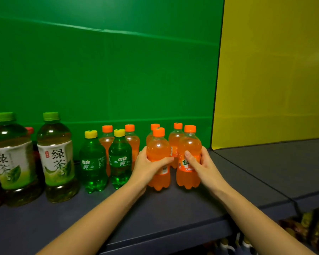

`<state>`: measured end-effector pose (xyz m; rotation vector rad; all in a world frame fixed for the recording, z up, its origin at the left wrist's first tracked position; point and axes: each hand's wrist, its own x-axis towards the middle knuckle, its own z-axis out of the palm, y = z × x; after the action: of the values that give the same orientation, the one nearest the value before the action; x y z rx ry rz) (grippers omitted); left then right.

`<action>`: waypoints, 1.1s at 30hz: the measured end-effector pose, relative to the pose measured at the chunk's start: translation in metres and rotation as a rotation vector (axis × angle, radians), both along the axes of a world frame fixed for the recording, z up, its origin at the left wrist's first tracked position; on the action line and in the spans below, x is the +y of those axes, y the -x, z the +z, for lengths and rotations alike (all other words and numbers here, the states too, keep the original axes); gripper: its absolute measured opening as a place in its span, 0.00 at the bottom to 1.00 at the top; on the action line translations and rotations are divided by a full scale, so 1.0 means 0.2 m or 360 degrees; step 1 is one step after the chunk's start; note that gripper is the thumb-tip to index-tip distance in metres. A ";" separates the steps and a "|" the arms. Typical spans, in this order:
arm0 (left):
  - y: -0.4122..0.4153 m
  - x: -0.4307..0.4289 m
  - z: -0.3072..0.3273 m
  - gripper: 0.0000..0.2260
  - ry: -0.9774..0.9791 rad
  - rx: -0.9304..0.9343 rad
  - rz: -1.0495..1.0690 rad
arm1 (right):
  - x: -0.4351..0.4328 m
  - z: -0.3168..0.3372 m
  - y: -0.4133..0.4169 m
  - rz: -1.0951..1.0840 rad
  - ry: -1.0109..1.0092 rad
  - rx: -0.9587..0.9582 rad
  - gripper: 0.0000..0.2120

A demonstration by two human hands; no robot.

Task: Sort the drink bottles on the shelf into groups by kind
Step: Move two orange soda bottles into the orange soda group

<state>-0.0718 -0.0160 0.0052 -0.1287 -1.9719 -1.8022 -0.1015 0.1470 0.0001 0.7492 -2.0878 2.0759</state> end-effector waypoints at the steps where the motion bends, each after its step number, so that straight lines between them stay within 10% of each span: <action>1: 0.02 0.00 -0.01 0.18 0.0001 -0.0019 0.0013 | 0.01 -0.01 0.05 0.0048 -0.0024 -0.0014 0.26; 13: 0.03 -0.05 -0.05 0.33 0.0195 -0.0171 -0.0061 | 0.07 -0.08 0.33 0.0473 -0.0088 0.0018 0.24; 20: 0.04 0.07 -0.13 0.34 0.0499 -0.0053 0.0517 | 0.09 -0.12 0.36 0.0366 -0.0165 0.0123 0.29; 33: 0.02 0.00 -0.14 0.30 0.0380 -0.0019 0.0454 | 0.10 -0.14 0.35 0.0139 -0.0352 0.0256 0.32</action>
<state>-0.0752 -0.0151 -0.0231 0.0849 -2.0879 -1.3907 -0.1714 0.1665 -0.0277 1.0179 -2.2531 1.7740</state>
